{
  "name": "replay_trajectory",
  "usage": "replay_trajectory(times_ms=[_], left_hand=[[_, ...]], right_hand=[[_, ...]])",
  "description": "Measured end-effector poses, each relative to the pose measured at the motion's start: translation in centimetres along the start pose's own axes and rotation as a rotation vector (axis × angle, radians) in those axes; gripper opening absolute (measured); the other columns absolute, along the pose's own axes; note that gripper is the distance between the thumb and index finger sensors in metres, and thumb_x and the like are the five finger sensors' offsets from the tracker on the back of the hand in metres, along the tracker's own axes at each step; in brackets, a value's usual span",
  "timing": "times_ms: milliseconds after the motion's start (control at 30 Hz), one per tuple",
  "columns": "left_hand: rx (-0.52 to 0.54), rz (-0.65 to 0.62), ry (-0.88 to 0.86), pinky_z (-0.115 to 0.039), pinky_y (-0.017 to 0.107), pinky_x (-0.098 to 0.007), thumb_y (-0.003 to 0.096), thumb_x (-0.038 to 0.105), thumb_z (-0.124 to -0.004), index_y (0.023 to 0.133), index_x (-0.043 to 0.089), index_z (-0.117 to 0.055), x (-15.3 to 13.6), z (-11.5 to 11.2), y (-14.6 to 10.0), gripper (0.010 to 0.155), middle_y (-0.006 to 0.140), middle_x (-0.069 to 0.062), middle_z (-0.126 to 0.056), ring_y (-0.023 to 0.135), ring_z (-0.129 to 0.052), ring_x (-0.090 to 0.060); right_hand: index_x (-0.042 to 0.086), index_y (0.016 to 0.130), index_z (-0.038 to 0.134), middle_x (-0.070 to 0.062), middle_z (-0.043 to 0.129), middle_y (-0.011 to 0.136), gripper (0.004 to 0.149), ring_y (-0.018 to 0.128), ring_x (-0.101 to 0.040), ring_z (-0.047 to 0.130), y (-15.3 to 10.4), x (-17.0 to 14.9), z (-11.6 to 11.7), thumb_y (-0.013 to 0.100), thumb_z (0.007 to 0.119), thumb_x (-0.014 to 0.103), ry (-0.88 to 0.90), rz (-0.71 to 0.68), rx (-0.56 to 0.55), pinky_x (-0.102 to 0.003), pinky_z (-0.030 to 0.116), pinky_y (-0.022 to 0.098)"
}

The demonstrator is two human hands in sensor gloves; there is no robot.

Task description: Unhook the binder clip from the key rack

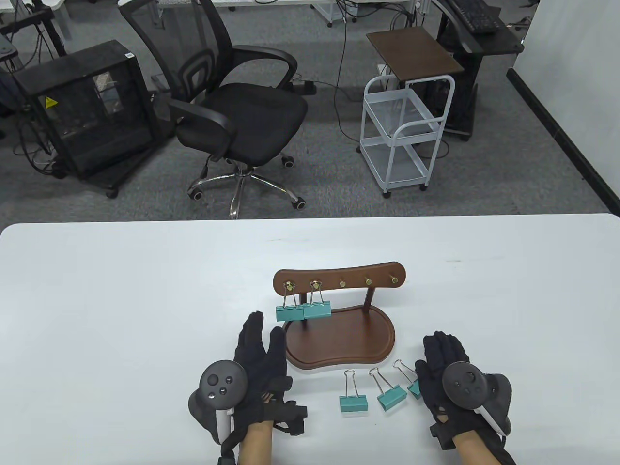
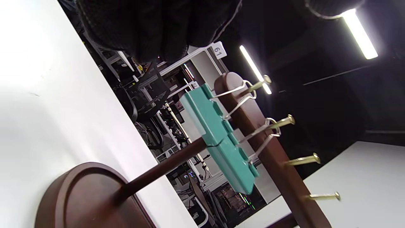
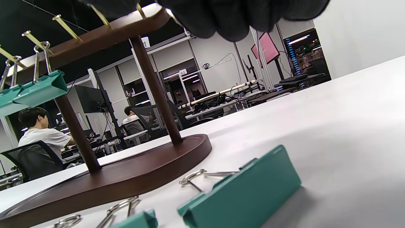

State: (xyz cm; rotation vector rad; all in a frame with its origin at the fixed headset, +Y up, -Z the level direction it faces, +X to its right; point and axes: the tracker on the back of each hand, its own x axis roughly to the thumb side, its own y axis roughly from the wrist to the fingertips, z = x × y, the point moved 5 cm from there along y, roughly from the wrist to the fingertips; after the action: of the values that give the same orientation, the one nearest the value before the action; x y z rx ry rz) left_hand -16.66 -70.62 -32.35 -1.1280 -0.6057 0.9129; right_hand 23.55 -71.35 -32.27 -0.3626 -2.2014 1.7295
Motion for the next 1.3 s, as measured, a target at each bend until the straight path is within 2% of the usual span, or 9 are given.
replay_trajectory(times_ms=[133,367,500,533,600,700,800,1100,1300], left_hand=[[-0.003,0.062,-0.092,-0.072,0.073,-0.052,0.0486,0.082,-0.051,0.113,0.023,-0.061,-1.5,-0.6,1.3,0.088,0.116,-0.010,-0.070,0.104,-0.076,-0.038],[-0.033,0.068,-0.110,-0.070,0.074,-0.053,0.0493,0.081,-0.055,0.115,0.026,-0.056,-1.9,-1.9,3.3,0.086,0.118,-0.009,-0.067,0.107,-0.072,-0.038],[-0.106,0.063,-0.114,-0.069,0.075,-0.053,0.0498,0.078,-0.060,0.117,0.026,-0.051,-2.2,-2.8,4.4,0.086,0.120,-0.009,-0.064,0.109,-0.069,-0.038],[-0.172,0.059,-0.147,-0.069,0.075,-0.053,0.0498,0.075,-0.064,0.118,0.025,-0.049,-2.5,-3.5,4.7,0.086,0.120,-0.009,-0.063,0.109,-0.069,-0.038],[-0.251,0.063,-0.215,-0.065,0.077,-0.054,0.0510,0.071,-0.067,0.119,0.023,-0.042,-2.9,-4.2,4.9,0.087,0.122,-0.012,-0.058,0.110,-0.064,-0.041],[-0.256,0.071,-0.216,-0.066,0.076,-0.053,0.0503,0.067,-0.072,0.119,0.024,-0.045,-3.0,-4.2,5.2,0.085,0.121,-0.011,-0.060,0.110,-0.066,-0.040],[-0.315,0.065,-0.188,-0.066,0.075,-0.055,0.0498,0.065,-0.076,0.118,0.024,-0.045,-2.9,-4.6,5.3,0.085,0.120,-0.011,-0.061,0.109,-0.067,-0.040],[-0.349,0.091,-0.192,-0.073,0.069,-0.055,0.0497,0.054,-0.082,0.114,0.026,-0.054,-2.7,-5.3,5.3,0.076,0.109,-0.007,-0.074,0.097,-0.081,-0.033],[-0.355,0.124,-0.333,-0.076,0.066,-0.053,0.0517,0.047,-0.079,0.108,0.029,-0.058,-3.2,-5.3,5.4,0.063,0.101,-0.004,-0.079,0.088,-0.087,-0.029]], right_hand=[[0.016,0.091,0.060,-0.014,0.057,0.101,0.062,0.091,-0.041,0.054,0.0,0.3,0.4,0.039,0.063,0.050,-0.014,-0.019,0.022,-0.052,0.056,0.065],[0.016,0.091,0.060,-0.014,0.058,0.100,0.062,0.090,-0.041,0.056,0.0,-0.2,-0.2,0.039,0.063,0.050,0.018,0.011,-0.008,-0.052,0.057,0.064],[0.016,0.091,0.060,-0.015,0.059,0.100,0.062,0.090,-0.041,0.056,0.0,-1.0,-0.5,0.039,0.063,0.049,0.044,0.044,-0.021,-0.052,0.058,0.064],[0.016,0.091,0.060,-0.015,0.059,0.100,0.062,0.090,-0.041,0.056,0.0,-1.2,-0.6,0.039,0.063,0.049,0.053,0.052,-0.023,-0.052,0.058,0.064],[0.016,0.091,0.060,-0.015,0.059,0.100,0.062,0.090,-0.041,0.056,0.1,-1.5,-0.5,0.039,0.063,0.049,0.060,0.062,-0.022,-0.052,0.058,0.064],[0.016,0.091,0.060,-0.015,0.059,0.100,0.062,0.090,-0.041,0.056,0.1,-1.6,-0.5,0.040,0.063,0.049,0.061,0.066,-0.019,-0.052,0.058,0.064],[0.016,0.091,0.060,-0.015,0.059,0.100,0.062,0.090,-0.041,0.056,0.1,-1.5,-0.3,0.039,0.063,0.050,0.058,0.064,-0.011,-0.052,0.058,0.064],[0.016,0.091,0.061,-0.015,0.059,0.100,0.061,0.089,-0.042,0.057,0.0,-1.8,-0.2,0.040,0.063,0.049,0.069,0.078,-0.002,-0.052,0.058,0.063],[0.016,0.091,0.061,-0.015,0.060,0.099,0.061,0.089,-0.042,0.058,0.0,-1.8,-0.2,0.040,0.063,0.049,0.074,0.084,0.005,-0.052,0.059,0.063]])
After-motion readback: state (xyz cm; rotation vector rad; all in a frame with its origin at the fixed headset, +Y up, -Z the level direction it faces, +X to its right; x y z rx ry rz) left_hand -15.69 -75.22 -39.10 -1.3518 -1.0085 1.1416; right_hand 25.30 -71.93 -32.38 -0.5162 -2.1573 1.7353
